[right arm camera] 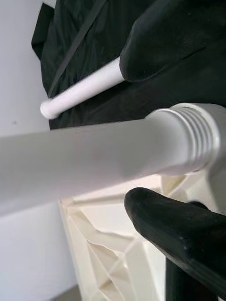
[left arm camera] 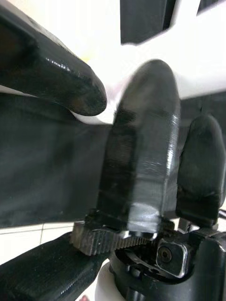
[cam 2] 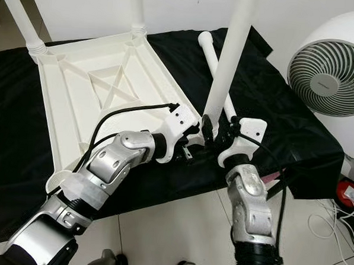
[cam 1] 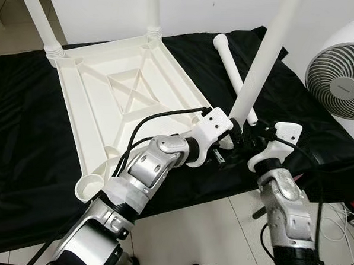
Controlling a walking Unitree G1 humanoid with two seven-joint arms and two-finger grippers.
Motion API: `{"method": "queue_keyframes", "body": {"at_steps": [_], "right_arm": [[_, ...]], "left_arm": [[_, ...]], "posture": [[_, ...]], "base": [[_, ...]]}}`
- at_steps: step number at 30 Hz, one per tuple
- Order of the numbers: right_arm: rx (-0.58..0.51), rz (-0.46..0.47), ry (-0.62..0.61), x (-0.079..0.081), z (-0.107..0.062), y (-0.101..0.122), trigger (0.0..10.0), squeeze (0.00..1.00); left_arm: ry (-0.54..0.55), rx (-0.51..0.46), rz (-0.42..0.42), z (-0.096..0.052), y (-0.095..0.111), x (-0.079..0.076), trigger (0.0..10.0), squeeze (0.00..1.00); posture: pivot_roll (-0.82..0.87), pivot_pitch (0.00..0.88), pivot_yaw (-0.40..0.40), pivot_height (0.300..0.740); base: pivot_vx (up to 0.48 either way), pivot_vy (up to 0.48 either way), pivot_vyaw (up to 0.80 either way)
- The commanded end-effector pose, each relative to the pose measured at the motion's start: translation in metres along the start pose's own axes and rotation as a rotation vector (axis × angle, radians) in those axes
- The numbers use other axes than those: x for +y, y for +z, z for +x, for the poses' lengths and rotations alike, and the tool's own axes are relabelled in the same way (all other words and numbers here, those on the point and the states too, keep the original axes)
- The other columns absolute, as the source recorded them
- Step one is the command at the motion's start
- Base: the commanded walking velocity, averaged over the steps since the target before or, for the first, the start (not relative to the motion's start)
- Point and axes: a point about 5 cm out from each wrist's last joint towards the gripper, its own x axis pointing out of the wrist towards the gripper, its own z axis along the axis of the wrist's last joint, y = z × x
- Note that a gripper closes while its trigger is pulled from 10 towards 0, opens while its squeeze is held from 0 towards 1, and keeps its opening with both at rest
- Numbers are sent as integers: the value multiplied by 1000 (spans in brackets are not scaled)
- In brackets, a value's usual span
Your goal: Building children table
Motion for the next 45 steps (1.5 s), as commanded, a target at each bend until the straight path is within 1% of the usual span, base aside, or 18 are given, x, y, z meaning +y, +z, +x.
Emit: {"method": "queue_keyframes", "body": {"at_steps": [1,5,7,12,13,15,16,17,19,21,22,24,25,26,27,35,39,45], "right_arm": [[5,28,151,16,-11,-2,10000,0],[65,-12,197,8,-24,-10,10000,0],[69,-14,198,7,-25,-11,10000,0],[92,-33,156,-10,-28,-12,10000,0],[89,-42,155,-13,-27,-10,7294,0],[88,-47,156,-14,-27,-9,7294,0],[87,-52,156,-16,-27,-9,7647,0],[78,-37,156,-20,-27,-7,10000,0],[72,-25,156,-21,-27,-6,10000,0],[47,34,163,-21,-25,-1,10000,0],[35,89,181,-19,-24,2,10000,0],[35,89,181,-19,-24,2,10000,0],[27,127,195,-17,-23,4,10000,0],[11,191,237,-12,-19,8,10000,0],[5,205,249,-10,-17,10,10000,0],[8,244,313,-2,-16,11,10000,0],[-2,312,348,-1,-20,16,10000,0],[-26,397,394,3,-22,24,10000,0]], "left_arm": [[273,107,-24,-26,-20,45,10000,0],[286,101,-26,-29,-19,49,10000,0],[288,100,-27,-29,-19,49,10000,0],[334,78,-15,-38,-14,62,10000,0],[352,78,-8,-43,-13,67,10000,0],[364,79,-3,-46,-12,71,10000,0],[372,78,5,-50,-11,74,10000,0],[365,77,19,-55,-9,78,10000,0],[356,76,25,-57,-9,78,10000,0],[312,73,54,-60,-8,75,10000,0],[283,68,65,-60,-7,71,10000,0],[283,68,65,-60,-7,71,10000,0],[253,64,75,-59,-7,67,10000,0],[182,51,88,-56,-6,54,10000,0],[161,47,92,-55,-5,51,10000,0],[130,44,95,-51,-6,43,10000,0],[105,66,93,-49,-15,34,10000,0],[92,77,94,-46,-18,27,10000,0]], "posture": [[-122,134,49,740],[-126,137,52,740],[-126,137,52,740],[-132,133,56,740],[-134,130,55,740],[-134,130,55,740],[-133,127,55,740],[-133,125,54,740],[-133,125,54,740],[-132,125,54,740],[-131,124,54,740],[-131,124,54,740],[-131,124,54,740],[-130,124,54,740],[-130,124,54,740],[-130,124,54,740],[-131,131,56,740],[-130,132,56,740]], "base": [[0,0,0],[0,0,0],[0,0,0],[0,0,0],[0,0,0],[0,0,0],[0,0,0],[0,0,0],[0,0,0],[0,0,0],[0,0,0],[0,0,0],[0,0,0],[0,0,0],[0,0,0],[0,0,0],[0,0,0],[0,0,0]]}}
